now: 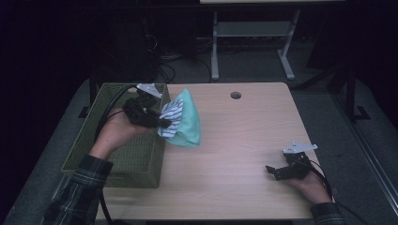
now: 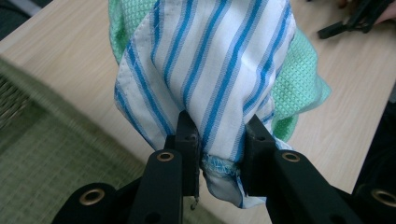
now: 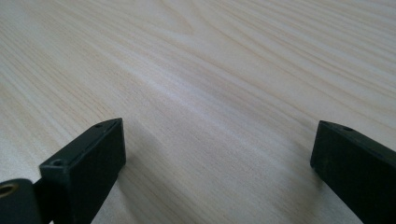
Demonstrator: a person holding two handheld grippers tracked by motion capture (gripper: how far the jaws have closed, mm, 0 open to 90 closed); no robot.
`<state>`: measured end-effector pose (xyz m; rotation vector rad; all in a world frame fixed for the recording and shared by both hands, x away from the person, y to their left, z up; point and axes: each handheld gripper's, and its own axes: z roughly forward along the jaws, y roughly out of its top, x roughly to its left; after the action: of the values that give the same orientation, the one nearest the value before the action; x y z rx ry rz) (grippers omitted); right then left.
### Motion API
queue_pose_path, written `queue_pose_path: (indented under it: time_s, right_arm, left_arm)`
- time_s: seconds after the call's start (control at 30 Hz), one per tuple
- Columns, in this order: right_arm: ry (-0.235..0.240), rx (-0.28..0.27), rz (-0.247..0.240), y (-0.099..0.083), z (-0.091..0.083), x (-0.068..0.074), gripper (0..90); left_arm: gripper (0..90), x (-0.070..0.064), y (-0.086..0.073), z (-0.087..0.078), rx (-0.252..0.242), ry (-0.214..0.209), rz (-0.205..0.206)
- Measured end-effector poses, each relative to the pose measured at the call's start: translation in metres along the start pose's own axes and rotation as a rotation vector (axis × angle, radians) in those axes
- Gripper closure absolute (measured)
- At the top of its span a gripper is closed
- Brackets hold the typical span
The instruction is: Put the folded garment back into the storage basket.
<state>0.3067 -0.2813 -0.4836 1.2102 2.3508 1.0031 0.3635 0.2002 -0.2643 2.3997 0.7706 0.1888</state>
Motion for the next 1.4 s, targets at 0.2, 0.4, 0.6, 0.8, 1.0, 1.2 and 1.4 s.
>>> queue_pose_path:
  time_s: [0.2,0.4,0.6,0.8,1.0,1.2,1.4]
  right_arm:
    - [0.0,0.0,0.0,0.0,0.0,0.0,2.9]
    - [0.0,0.0,0.0,0.0,0.0,0.0,2.9]
    - [0.0,0.0,0.0,0.0,0.0,0.0,2.9]
    - [0.0,0.0,0.0,0.0,0.0,0.0,2.9]
    - [0.0,0.0,0.0,0.0,0.0,0.0,2.9]
    - [0.0,0.0,0.0,0.0,0.0,0.0,2.9]
    - [0.0,0.0,0.0,0.0,0.0,0.0,2.9]
  left_arm:
    - [72.2,0.012,-0.019,-0.014,-0.007,0.04,-0.052]
    - [72.1,0.022,-0.035,-0.027,-0.017,0.068,-0.094]
    - [72.1,0.034,-0.055,-0.034,-0.016,0.102,-0.155]
    - [72.1,0.044,-0.071,-0.036,-0.024,0.121,-0.207]
    - [72.1,0.057,-0.092,-0.038,-0.028,0.14,-0.272]
    - [72.1,0.069,-0.111,-0.039,-0.036,0.153,-0.326]
    - [72.1,0.078,-0.131,-0.028,-0.012,0.16,-0.375]
